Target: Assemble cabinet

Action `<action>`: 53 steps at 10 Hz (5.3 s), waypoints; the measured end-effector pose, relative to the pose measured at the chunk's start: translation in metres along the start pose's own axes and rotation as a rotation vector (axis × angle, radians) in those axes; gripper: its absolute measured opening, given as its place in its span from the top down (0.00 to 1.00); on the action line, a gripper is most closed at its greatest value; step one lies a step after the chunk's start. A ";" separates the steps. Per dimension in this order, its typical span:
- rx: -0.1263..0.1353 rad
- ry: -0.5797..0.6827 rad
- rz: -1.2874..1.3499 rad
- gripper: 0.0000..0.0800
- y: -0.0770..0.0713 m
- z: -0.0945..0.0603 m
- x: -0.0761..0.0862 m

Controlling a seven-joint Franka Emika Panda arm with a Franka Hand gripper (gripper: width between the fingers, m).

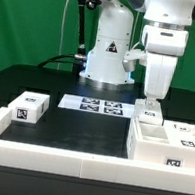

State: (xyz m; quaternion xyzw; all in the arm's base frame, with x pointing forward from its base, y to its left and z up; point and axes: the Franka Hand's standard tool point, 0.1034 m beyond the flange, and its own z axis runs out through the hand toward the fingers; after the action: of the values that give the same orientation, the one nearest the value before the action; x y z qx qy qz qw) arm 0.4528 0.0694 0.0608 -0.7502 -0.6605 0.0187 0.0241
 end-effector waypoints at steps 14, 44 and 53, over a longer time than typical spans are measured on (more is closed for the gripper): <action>-0.024 0.013 -0.109 0.91 0.041 -0.002 -0.004; -0.040 0.038 -0.117 0.00 0.124 -0.007 0.005; -0.091 0.044 0.167 0.00 0.080 -0.023 0.006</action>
Offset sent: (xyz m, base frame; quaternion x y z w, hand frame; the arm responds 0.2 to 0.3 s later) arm 0.0199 0.0018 0.0022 -0.0058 0.0007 -0.0137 0.9999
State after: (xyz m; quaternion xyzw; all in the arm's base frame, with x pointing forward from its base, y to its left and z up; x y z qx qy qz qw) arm 0.5339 0.0655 0.0793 -0.8031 -0.5952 -0.0257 0.0028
